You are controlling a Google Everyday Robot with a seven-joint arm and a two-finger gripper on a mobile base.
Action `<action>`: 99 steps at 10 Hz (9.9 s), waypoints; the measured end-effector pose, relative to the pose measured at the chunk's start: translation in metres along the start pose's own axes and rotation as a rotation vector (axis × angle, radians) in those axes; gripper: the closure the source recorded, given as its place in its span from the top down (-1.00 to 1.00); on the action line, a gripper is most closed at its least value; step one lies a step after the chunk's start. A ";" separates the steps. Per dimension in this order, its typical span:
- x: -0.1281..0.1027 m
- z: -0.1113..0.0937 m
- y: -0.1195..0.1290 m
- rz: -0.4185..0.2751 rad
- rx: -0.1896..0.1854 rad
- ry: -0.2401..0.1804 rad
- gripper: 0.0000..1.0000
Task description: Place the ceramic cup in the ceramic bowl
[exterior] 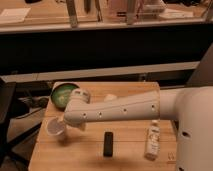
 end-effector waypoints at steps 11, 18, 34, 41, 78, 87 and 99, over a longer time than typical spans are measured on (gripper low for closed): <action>-0.007 0.024 0.003 -0.102 0.000 -0.058 0.60; -0.010 0.034 0.006 -0.126 -0.001 -0.084 0.60; -0.014 0.046 0.011 -0.121 0.012 -0.116 0.12; -0.007 0.032 0.009 -0.106 0.017 -0.096 -1.00; 0.132 0.001 -0.062 -0.082 -0.016 -0.033 -1.00; 0.150 0.005 -0.071 -0.078 -0.015 -0.020 -1.00; 0.172 0.006 -0.077 -0.062 -0.009 -0.003 -1.00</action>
